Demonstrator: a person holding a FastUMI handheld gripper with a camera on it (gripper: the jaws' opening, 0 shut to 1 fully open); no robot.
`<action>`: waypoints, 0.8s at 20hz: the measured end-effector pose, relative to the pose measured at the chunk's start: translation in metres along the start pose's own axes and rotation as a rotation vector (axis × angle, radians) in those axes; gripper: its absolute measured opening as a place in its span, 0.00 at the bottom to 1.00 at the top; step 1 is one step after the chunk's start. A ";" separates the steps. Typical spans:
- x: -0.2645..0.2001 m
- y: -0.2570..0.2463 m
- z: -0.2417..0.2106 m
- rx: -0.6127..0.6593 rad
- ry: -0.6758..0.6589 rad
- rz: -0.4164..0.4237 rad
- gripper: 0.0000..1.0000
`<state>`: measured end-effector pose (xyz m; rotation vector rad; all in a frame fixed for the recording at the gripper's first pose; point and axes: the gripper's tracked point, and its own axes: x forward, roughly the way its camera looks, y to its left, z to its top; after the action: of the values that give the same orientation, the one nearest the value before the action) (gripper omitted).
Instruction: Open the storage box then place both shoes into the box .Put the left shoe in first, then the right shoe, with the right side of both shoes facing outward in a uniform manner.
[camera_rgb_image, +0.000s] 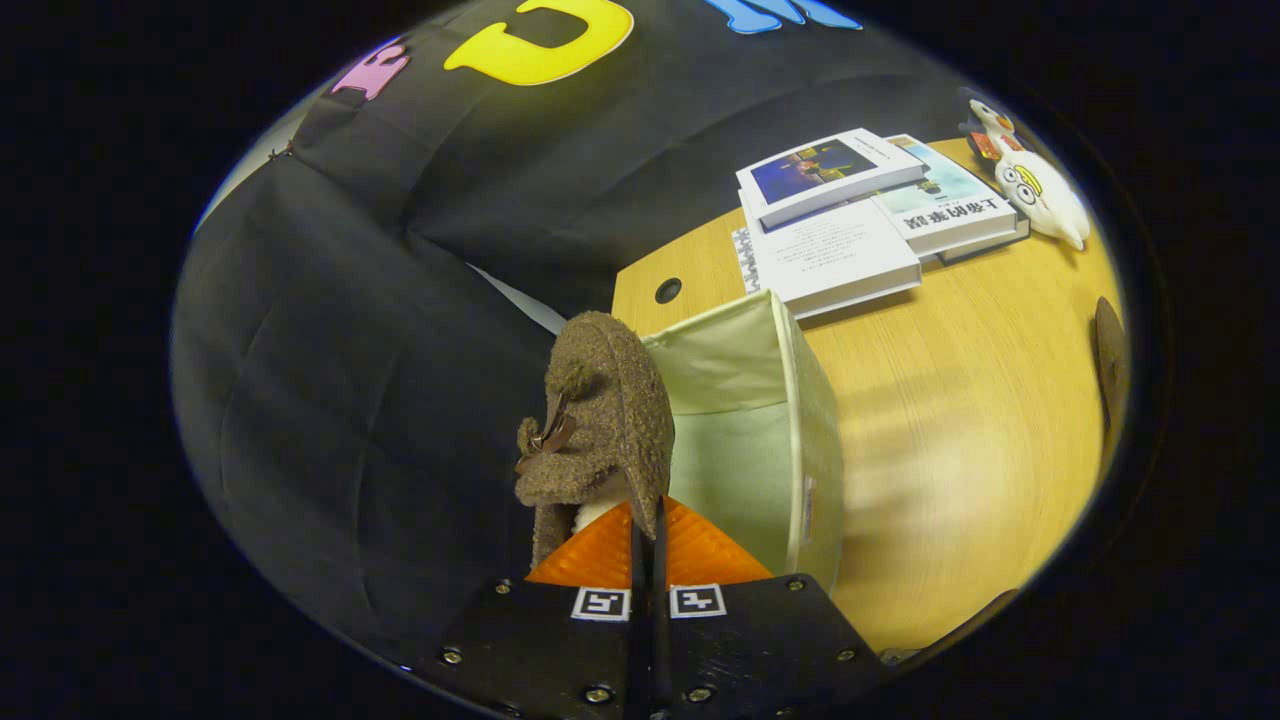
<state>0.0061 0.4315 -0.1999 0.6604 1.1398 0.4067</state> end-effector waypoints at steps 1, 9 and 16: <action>0.008 -0.002 -0.007 0.006 0.007 -0.015 0.01; 0.054 -0.002 -0.053 0.039 0.085 -0.069 0.01; 0.026 0.042 -0.051 0.044 0.096 0.188 0.80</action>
<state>-0.0301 0.4928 -0.2037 0.7964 1.1845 0.5797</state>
